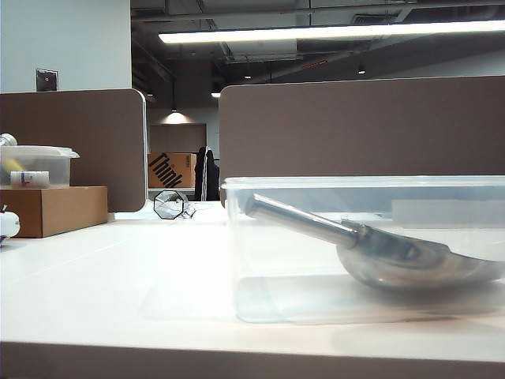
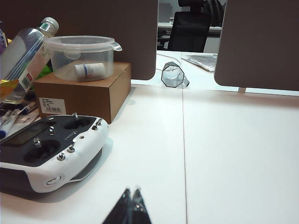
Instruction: Pick up the metal ice scoop from the table and place it inside the transparent plastic box.
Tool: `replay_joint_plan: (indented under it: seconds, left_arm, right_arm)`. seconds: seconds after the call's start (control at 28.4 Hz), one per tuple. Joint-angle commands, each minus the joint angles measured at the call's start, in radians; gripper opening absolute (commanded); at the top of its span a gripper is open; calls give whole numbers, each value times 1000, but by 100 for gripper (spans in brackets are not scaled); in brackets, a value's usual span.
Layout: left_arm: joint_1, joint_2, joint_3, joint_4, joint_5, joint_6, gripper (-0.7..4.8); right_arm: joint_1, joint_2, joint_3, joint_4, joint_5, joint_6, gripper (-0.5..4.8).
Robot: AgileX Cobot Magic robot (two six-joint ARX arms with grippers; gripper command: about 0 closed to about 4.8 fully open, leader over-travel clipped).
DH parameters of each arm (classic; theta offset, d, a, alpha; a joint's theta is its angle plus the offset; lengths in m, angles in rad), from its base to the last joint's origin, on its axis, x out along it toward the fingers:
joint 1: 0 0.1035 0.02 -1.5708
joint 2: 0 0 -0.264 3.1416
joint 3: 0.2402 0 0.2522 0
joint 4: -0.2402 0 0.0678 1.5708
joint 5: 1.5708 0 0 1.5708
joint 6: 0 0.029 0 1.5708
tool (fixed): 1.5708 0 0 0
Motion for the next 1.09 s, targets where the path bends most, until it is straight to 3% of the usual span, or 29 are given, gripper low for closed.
replay_joint_plan:
  seconds: [0.04,0.49,0.7,1.09]
  left_arm:
    - [1,0,0,11,-3,-3,-1]
    - [0,0,0,-45,27,9,-1]
    - [0,0,0,-51,27,89,-1]
    - [-2,0,0,-43,27,90,-1]
  right_arm:
    - [0,1,2,14,2,-2,-1]
    - [0,1,2,14,2,-2,-1]
    - [0,1,2,14,2,-2,-1]
    - [0,1,2,14,2,-2,-1]
